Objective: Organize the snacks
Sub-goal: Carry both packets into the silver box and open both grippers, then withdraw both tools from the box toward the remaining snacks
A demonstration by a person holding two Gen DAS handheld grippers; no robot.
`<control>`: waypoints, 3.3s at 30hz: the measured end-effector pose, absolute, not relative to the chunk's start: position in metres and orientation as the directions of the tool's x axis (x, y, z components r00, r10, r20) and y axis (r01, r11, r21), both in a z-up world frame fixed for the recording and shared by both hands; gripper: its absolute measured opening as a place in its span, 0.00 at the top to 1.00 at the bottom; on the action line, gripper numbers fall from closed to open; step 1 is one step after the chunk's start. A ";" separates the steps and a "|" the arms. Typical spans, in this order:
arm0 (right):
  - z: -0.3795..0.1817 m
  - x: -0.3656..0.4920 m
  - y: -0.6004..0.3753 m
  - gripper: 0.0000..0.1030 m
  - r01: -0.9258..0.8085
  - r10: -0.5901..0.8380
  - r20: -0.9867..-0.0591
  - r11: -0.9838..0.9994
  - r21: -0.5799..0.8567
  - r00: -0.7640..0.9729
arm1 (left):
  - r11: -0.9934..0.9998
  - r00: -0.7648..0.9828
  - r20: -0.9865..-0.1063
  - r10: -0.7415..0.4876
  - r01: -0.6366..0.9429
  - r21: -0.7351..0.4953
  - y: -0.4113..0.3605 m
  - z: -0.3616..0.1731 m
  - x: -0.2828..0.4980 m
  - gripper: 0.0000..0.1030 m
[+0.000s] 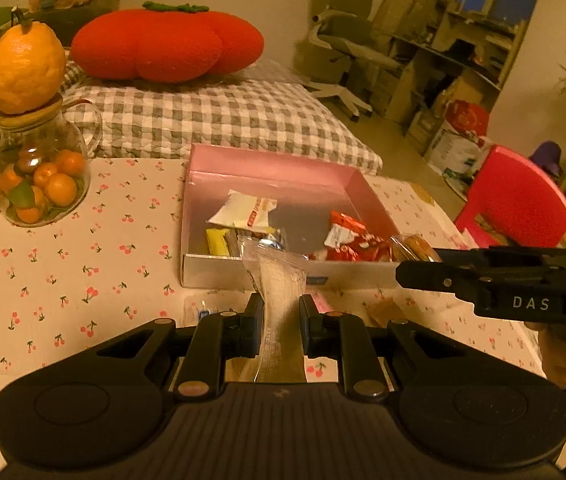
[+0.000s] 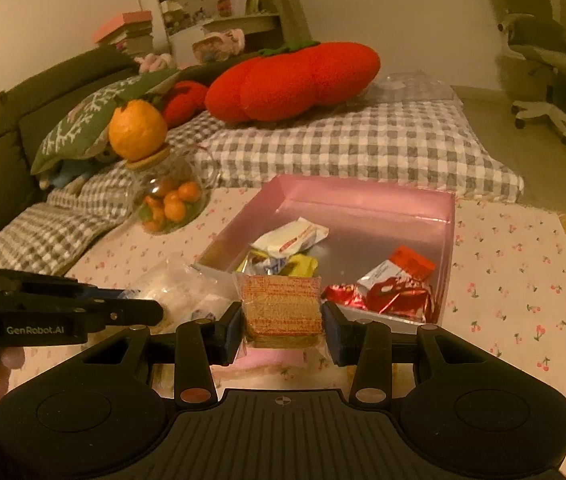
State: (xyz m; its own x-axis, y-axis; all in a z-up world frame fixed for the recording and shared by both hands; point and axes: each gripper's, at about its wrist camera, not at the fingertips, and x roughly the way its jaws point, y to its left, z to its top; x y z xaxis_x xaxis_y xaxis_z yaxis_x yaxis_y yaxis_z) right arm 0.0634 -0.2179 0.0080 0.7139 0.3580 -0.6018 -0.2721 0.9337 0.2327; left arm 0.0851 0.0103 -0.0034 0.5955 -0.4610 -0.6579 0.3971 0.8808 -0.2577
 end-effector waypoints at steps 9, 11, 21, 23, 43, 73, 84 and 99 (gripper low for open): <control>0.012 0.084 -0.221 0.60 -0.218 0.341 -0.595 0.938 0.271 0.728 | 0.892 0.613 -0.651 -0.448 0.352 -0.283 0.006 -0.001 0.103 0.84; 0.012 0.089 -0.222 0.60 -0.207 0.340 -0.596 0.937 0.282 0.727 | 0.895 0.618 -0.650 -0.443 0.345 -0.281 0.004 -0.001 0.106 0.84; 0.008 0.114 -0.232 0.60 -0.126 0.339 -0.596 0.920 0.370 0.728 | 0.902 0.629 -0.646 -0.432 0.295 -0.316 0.003 -0.005 0.128 0.84; 0.005 0.119 -0.235 0.60 -0.099 0.336 -0.596 0.914 0.394 0.729 | 0.901 0.631 -0.644 -0.432 0.281 -0.329 0.003 -0.007 0.133 0.84; -0.036 0.164 -0.256 0.60 0.086 0.266 -0.651 0.886 0.456 0.711 | 0.955 0.744 -0.600 -0.292 0.194 -0.224 -0.027 -0.023 0.169 0.84; -0.028 0.158 -0.251 0.29 0.053 0.254 -0.663 0.912 0.406 0.705 | 0.956 0.743 -0.602 -0.292 0.246 -0.160 -0.032 -0.020 0.160 0.37; -0.016 0.144 -0.246 0.21 0.018 0.250 -0.674 0.931 0.363 0.696 | 0.947 0.708 -0.632 -0.314 0.285 -0.150 -0.029 -0.014 0.144 0.18; -0.002 0.107 -0.255 0.16 -0.050 0.243 -0.678 0.955 0.291 0.694 | 0.940 0.688 -0.656 -0.310 0.324 -0.103 -0.007 -0.014 0.117 0.01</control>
